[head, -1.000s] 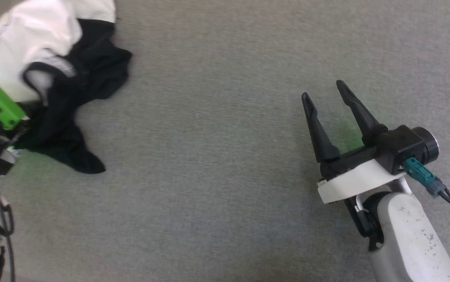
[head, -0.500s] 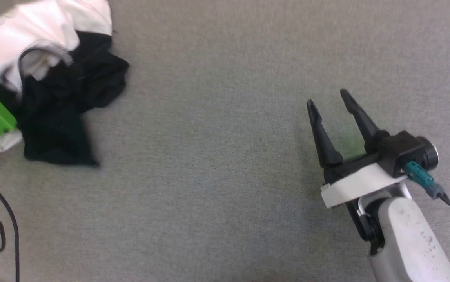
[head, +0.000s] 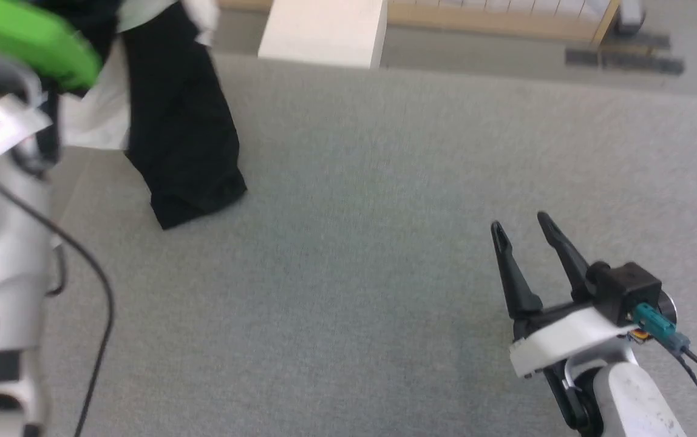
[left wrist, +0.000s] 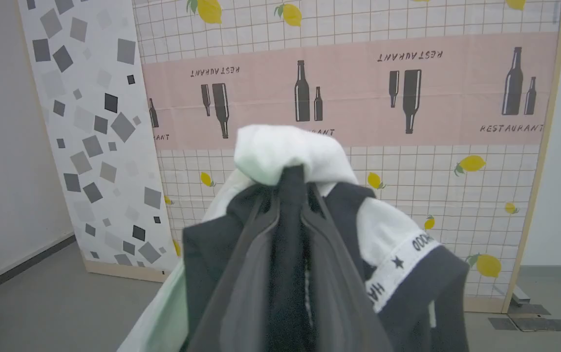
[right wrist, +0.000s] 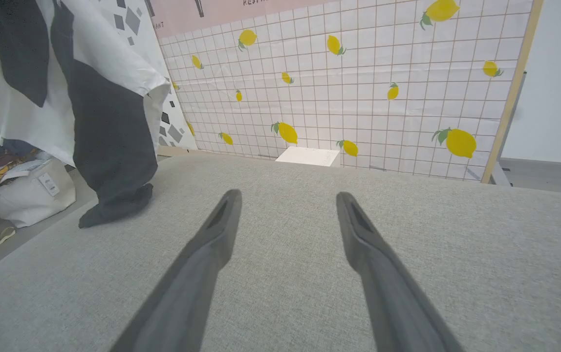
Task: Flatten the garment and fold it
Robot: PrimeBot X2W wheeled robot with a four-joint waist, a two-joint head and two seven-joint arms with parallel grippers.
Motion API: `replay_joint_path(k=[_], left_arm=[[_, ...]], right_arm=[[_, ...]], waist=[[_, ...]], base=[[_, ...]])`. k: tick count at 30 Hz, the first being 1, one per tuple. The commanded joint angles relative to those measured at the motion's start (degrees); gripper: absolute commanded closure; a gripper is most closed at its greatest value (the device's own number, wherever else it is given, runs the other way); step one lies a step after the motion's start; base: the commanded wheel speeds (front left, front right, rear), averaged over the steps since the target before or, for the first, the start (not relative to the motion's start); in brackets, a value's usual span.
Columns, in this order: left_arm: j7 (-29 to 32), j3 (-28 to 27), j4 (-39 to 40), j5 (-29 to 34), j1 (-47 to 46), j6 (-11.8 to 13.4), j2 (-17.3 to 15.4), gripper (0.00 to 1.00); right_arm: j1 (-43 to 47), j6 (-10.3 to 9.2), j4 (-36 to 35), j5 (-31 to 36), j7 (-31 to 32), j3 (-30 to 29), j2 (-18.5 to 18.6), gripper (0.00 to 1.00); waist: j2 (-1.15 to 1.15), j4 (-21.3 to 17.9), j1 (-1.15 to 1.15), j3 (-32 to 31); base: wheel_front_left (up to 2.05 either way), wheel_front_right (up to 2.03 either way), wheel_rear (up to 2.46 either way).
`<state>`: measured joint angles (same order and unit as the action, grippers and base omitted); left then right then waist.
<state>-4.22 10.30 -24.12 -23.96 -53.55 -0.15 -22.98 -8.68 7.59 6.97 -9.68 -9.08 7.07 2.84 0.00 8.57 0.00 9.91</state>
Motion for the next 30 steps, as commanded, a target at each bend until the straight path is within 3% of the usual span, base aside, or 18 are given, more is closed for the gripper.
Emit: replay_joint_path(k=[1, 15, 24, 30], left_arm=[[-0.5, 0.8, 0.5, 0.0, -2.2, -0.6, 1.4, 1.00], [-1.0, 7.7, 4.5, -5.6, -10.0, -3.8, 16.6, 1.00], [2.3, 14.0, 3.1, -12.2, -3.5, -3.9, 19.8, 1.00], [9.6, 22.1, -6.1, -15.0, 7.1, -3.5, 20.0, 1.00]], right_arm=[[0.9, -0.10, -0.2, -0.4, -0.1, -0.2, 0.0, 0.00], [4.7, -0.10, -2.3, -0.4, 2.3, -0.7, 0.0, 0.00], [4.9, -0.10, -3.7, -0.4, 3.0, -0.8, 0.0, 0.00], [4.6, -0.10, -3.8, -0.6, 2.9, -0.2, 0.0, 0.00]], waist=[[0.00, -1.6, 0.00, -6.6], [0.00, -13.3, 0.00, -9.0], [0.00, -19.3, 0.00, -6.7], [0.00, -22.1, 0.00, -5.1]], base=[[0.00, 0.00, 0.00], [0.00, 0.00, 0.00], [0.00, 0.00, 0.00], [0.00, 0.00, 0.00]])
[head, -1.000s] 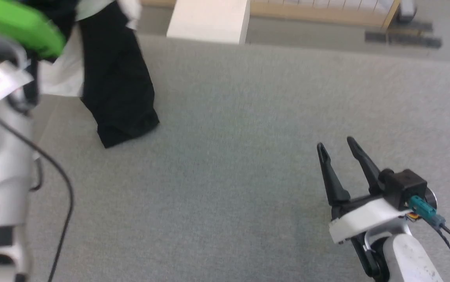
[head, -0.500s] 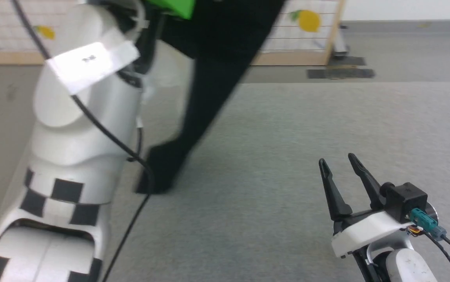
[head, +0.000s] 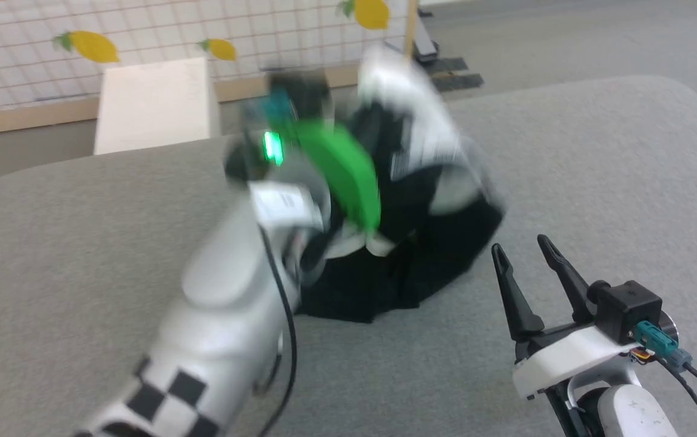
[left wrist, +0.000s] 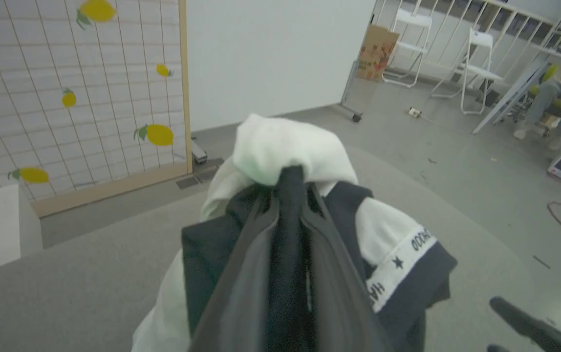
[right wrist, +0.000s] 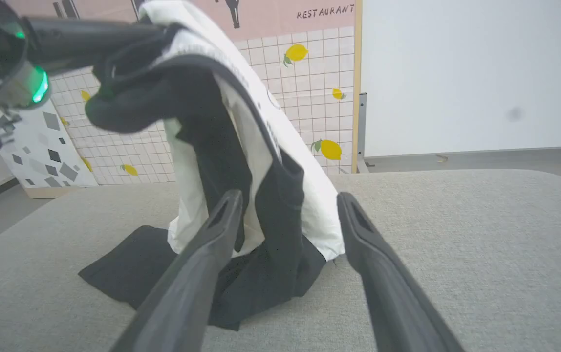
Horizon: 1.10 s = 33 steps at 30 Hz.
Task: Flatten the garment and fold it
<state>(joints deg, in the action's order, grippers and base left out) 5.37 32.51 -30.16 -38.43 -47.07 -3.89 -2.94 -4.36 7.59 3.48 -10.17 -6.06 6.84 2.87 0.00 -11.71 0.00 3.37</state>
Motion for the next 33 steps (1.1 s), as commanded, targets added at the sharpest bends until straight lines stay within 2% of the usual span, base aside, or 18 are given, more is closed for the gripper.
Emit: replay_joint_path(k=[1, 8, 9, 10, 12, 15, 19, 24, 26, 30, 33], left_arm=[[1.7, 1.3, -2.4, -0.7, 2.6, 0.3, 0.0, 1.00], [12.2, 7.3, -13.1, -3.0, 11.1, -0.6, 0.0, 1.00], [13.7, 7.9, -14.0, -3.5, 11.9, -0.8, 0.0, 0.24], [14.7, 8.3, -14.4, -3.9, 12.4, -1.0, 0.0, 0.00], [15.0, 8.2, -14.4, -4.9, 13.3, -1.1, 0.0, 0.00], [10.9, 6.6, -12.7, -5.5, 14.1, -0.5, -0.2, 0.00], [1.5, 2.8, -7.5, -6.3, 16.2, 0.2, -1.5, 0.00], [-13.8, -2.2, 1.4, -4.1, 20.6, 2.4, -5.9, 0.00], [-17.8, -4.2, 4.5, -3.2, 22.9, 3.4, -7.7, 0.00], [-20.1, -8.2, 10.2, -0.1, 27.5, 5.5, -10.9, 0.00], [-20.3, -13.0, 15.6, 2.6, 30.7, 6.4, -11.7, 0.00]], right_arm=[[0.3, -0.10, -0.3, -0.2, -0.2, 0.1, 0.0, 0.00], [0.2, -0.10, -0.1, -0.4, -0.6, 0.2, 0.0, 0.00], [0.3, -0.10, 0.0, -0.4, -0.6, 0.2, 0.0, 0.00], [0.3, -0.10, 0.0, -0.4, -0.6, 0.2, 0.0, 0.00], [0.4, -0.10, 0.1, -0.4, -0.7, 0.2, 0.0, 0.00], [0.6, -0.10, 0.2, -0.3, -0.4, 0.1, 0.0, 0.00], [1.0, -0.10, -0.2, 0.2, 0.1, -0.5, 0.0, 0.00], [2.0, -0.10, -1.5, 0.9, 0.8, -2.5, 0.0, 0.00], [2.5, -0.10, -2.1, 1.3, 1.0, -3.3, 0.0, 0.00], [3.4, -0.10, -3.4, 2.0, 1.6, -5.0, 0.0, 0.00], [4.0, -0.10, -4.2, 2.3, 1.9, -6.1, 0.0, 0.00]], waist=[[0.00, -2.2, 0.00, 1.6], [0.00, -3.3, 0.00, 2.2], [0.00, -3.2, 0.00, 2.2], [0.00, -3.2, 0.00, 2.2], [0.00, -3.0, 0.00, 2.1], [0.00, -2.4, 0.00, 1.5], [0.00, -1.3, 0.00, 0.4], [0.00, 1.3, 0.00, -0.8], [0.00, 2.4, 0.00, -1.1], [0.00, 4.6, 0.00, -1.3], [0.00, 5.7, 0.00, -1.3]], base=[[0.00, 0.00, 0.00], [0.00, 0.00, 0.00], [0.00, 0.00, 0.00], [0.00, 0.00, 0.00], [0.00, 0.00, 0.00], [0.00, 0.00, 0.00], [0.00, 0.00, 0.00], [0.00, 0.00, 0.00], [0.00, 0.00, 0.00], [0.00, 0.00, 0.00], [0.00, 0.00, 0.00]])
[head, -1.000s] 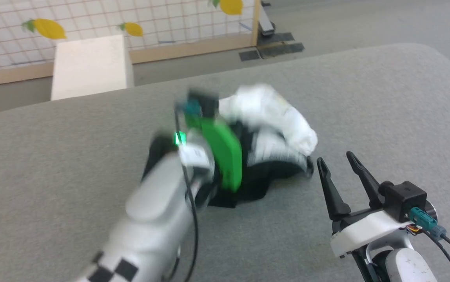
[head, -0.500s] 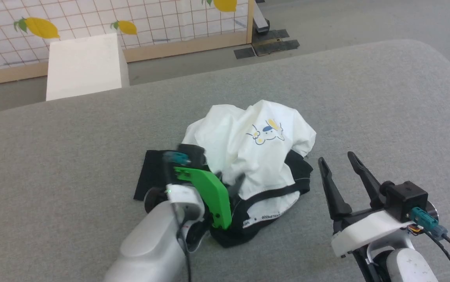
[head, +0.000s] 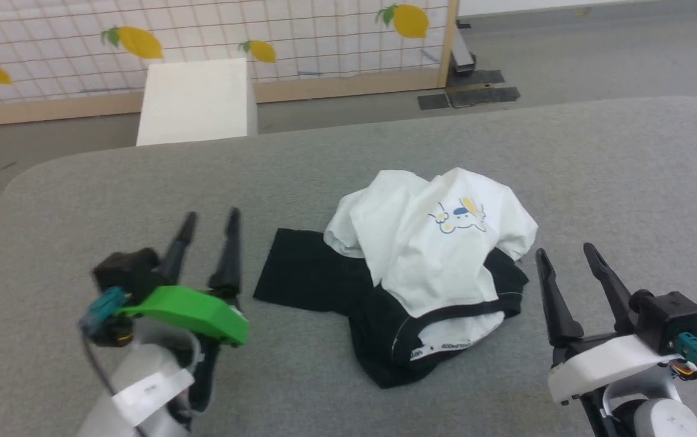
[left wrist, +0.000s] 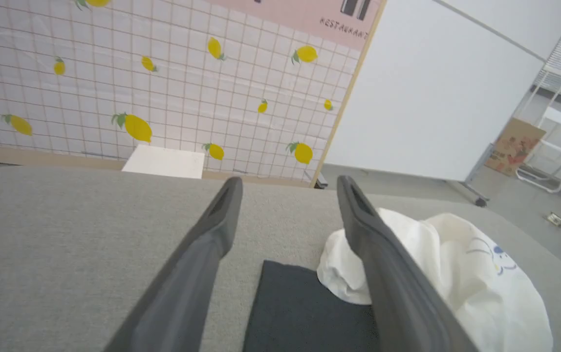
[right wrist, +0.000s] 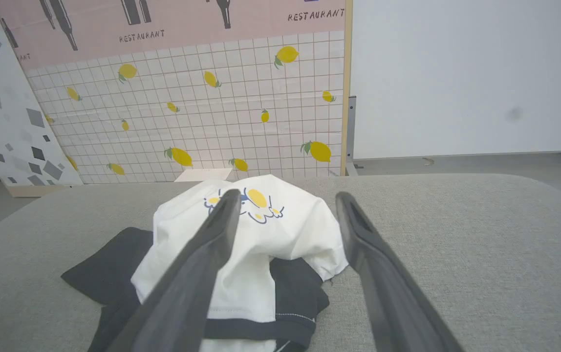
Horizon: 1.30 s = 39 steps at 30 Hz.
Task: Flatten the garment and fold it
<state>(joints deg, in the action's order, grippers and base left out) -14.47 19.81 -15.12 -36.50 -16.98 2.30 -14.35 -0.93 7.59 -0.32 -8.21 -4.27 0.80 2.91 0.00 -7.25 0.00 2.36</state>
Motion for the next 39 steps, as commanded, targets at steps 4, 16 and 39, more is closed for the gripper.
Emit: replay_joint_path(k=[4, 16, 39], left_arm=[[-0.5, -7.6, 5.6, 5.3, 6.3, 0.1, 0.5, 0.00], [-0.5, -16.2, 8.0, 12.9, 16.4, -3.1, 5.8, 0.00], [-0.5, -19.1, 6.2, 17.5, 12.2, -9.0, 10.8, 0.00]], right_arm=[[1.1, -0.10, -1.1, 0.7, 0.7, -1.0, 0.0, 0.00], [2.1, -0.10, -0.4, 0.4, 3.9, -3.7, 0.0, 0.00], [-13.3, -0.10, 22.0, -2.9, 39.7, -10.7, 0.0, 0.00]], waist=[[0.00, 2.5, 0.00, -0.3], [0.00, 4.9, 0.00, -0.7], [0.00, 9.5, 0.00, 6.9]], base=[[0.00, 0.00, 0.00], [0.00, 0.00, 0.00], [0.00, 0.00, 0.00]])
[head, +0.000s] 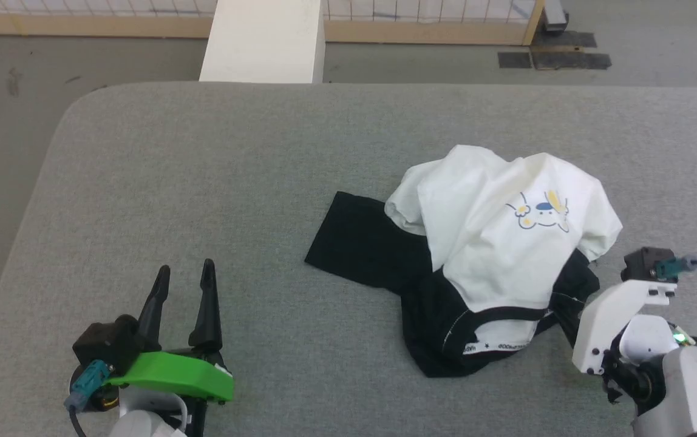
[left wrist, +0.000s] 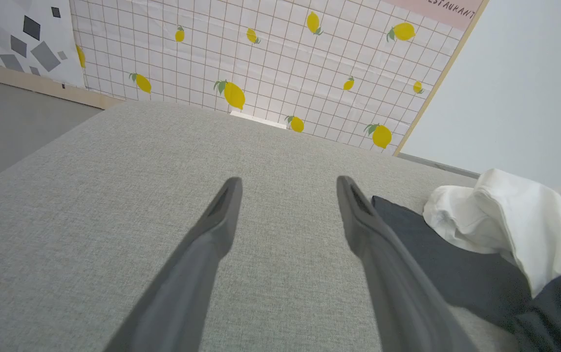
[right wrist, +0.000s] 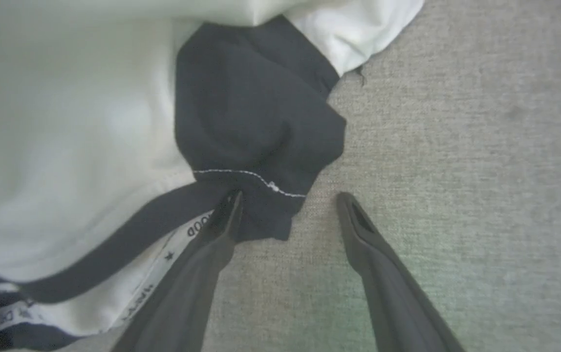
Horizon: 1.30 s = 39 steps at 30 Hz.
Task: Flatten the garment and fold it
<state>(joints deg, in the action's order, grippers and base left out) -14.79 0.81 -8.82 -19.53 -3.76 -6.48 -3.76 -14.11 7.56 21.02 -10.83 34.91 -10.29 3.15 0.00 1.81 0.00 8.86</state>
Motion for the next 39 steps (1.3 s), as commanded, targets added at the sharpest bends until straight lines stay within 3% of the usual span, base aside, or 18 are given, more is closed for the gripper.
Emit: replay_joint_path(k=[1, 2, 3, 10, 19, 24, 30, 31, 32, 33, 35, 39], left_arm=[[-0.2, -0.1, -0.2, 0.6, -1.0, -0.3, 0.3, 0.00], [-0.2, -0.2, -0.3, 0.7, -1.1, -0.3, 0.4, 0.00], [-0.2, -0.3, -0.4, 0.7, -1.1, -0.4, 0.4, 0.00], [-0.2, -0.9, -1.2, 1.6, -0.5, -0.6, 0.6, 0.00], [-0.2, 0.7, -2.2, 1.9, 0.5, -0.8, 0.8, 0.00], [-0.2, 1.3, -2.5, 1.7, 1.2, -0.9, 0.8, 0.00], [-0.2, 1.9, -2.7, 1.6, 1.4, -0.9, 0.8, 0.00], [-0.2, 2.0, -2.7, 1.6, 1.3, -0.9, 0.8, 0.00], [-0.2, 2.1, -2.9, 1.6, 1.1, -1.0, 0.8, 0.00], [-0.2, 2.1, -2.9, 1.6, 1.0, -1.0, 0.9, 0.00], [-0.2, 2.4, -3.0, 1.6, 0.7, -1.0, 0.9, 0.00], [-0.2, 2.7, -3.3, 1.4, 0.2, -1.0, 0.9, 0.00]], right_arm=[[-0.2, -0.08, 0.7, -0.3, 1.4, 0.7, -0.3, 0.51], [-0.2, -0.08, 0.6, -0.3, 2.0, 1.1, -0.3, 0.71], [-0.2, -0.08, 0.2, -0.2, 2.3, 1.2, -0.3, 1.00], [-1.8, -0.08, -7.0, 3.4, -5.9, -0.9, -0.3, 1.00], [-0.9, -0.08, -24.9, 13.5, -16.3, -9.3, 0.3, 1.00], [4.9, -0.08, -30.5, 14.6, -11.9, -20.3, -0.2, 1.00], [12.1, -0.08, -22.4, 8.5, -4.5, -25.9, -0.2, 1.00], [12.8, -0.08, -20.8, 7.5, -4.1, -25.9, -0.3, 0.95], [13.5, -0.08, -19.1, 6.7, -4.2, -25.5, -0.3, 0.57], [13.9, -0.08, -18.2, 5.9, -4.8, -25.0, -0.3, 0.00], [14.2, -0.08, -17.3, 4.3, -7.9, -23.7, -0.3, 0.00], [15.0, -0.08, -18.7, 4.1, -20.3, -18.6, -0.3, 0.00]], waist=[[0.00, 0.4, 0.00, 0.4], [0.00, 0.4, 0.00, 0.4], [0.00, 0.4, 0.00, 0.4], [0.00, -0.3, 0.00, -1.4], [0.00, -1.6, 0.00, -4.5], [0.00, -2.4, 0.00, -5.5], [0.00, -3.8, 0.00, -5.2], [0.00, -4.0, 0.00, -5.1], [0.00, -4.1, 0.00, -5.0], [0.00, -4.3, 0.00, -4.9], [0.00, -4.6, 0.00, -4.6], [0.00, -4.8, 0.00, -4.4]], base=[[0.00, 0.00, 0.00], [0.00, 0.00, 0.00], [0.00, 0.00, 0.00], [0.00, 0.00, 0.00], [0.00, 0.00, 0.00], [0.00, 0.00, 0.00], [0.00, 0.00, 0.00], [0.00, 0.00, 0.00], [0.00, 0.00, 0.00], [0.00, 0.00, 0.00], [0.00, 0.00, 0.00], [0.00, 0.00, 0.00]])
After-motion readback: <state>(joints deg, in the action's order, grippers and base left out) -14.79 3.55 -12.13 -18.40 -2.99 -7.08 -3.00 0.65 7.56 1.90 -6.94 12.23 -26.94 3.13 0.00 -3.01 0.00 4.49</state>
